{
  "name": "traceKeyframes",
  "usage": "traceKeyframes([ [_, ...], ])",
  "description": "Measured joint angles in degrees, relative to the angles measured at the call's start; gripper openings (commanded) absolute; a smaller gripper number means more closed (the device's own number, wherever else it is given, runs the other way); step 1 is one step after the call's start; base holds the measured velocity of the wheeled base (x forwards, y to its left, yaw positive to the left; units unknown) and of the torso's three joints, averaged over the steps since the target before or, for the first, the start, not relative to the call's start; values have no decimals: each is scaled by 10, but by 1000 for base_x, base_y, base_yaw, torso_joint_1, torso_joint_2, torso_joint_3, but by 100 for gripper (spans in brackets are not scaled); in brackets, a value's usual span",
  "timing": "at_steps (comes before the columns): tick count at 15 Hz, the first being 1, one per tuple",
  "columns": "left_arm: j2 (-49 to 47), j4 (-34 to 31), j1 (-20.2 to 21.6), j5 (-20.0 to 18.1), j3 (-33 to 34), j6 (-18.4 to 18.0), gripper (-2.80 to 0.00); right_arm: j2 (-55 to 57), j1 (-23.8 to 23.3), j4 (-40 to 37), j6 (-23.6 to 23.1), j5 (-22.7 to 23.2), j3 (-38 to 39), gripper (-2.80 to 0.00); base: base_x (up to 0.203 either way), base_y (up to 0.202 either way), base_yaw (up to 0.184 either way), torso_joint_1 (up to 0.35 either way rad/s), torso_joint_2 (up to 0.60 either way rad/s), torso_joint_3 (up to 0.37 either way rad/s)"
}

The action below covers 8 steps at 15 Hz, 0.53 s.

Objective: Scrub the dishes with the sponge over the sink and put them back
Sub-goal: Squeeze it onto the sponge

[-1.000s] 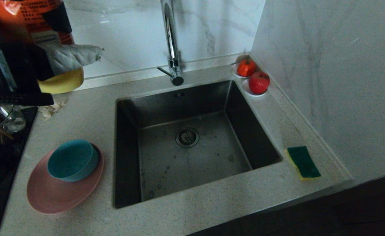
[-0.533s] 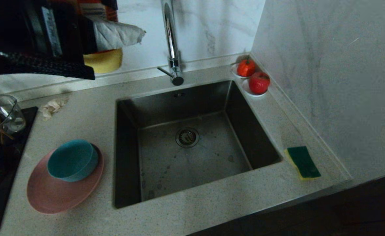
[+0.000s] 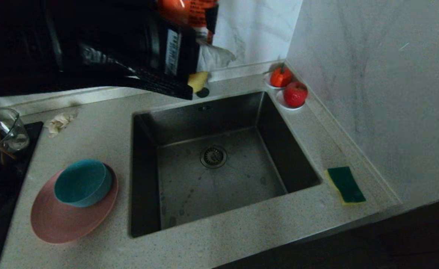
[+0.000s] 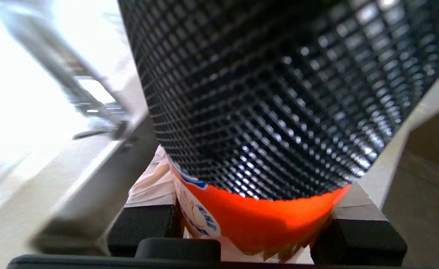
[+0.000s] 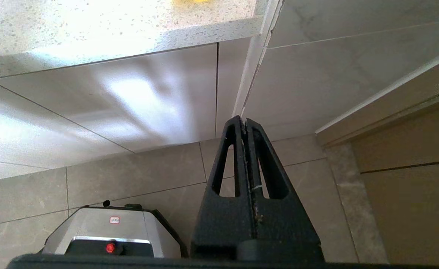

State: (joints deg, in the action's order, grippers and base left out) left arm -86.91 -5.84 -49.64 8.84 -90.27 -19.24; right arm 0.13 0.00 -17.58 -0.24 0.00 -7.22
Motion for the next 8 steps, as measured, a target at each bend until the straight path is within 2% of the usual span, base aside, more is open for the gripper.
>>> traceKeyframes([
  [8,-109,-2,-55,0,-41,2,-280,0,0,0,0,0,0,-280,0,0,0,0,0,0],
])
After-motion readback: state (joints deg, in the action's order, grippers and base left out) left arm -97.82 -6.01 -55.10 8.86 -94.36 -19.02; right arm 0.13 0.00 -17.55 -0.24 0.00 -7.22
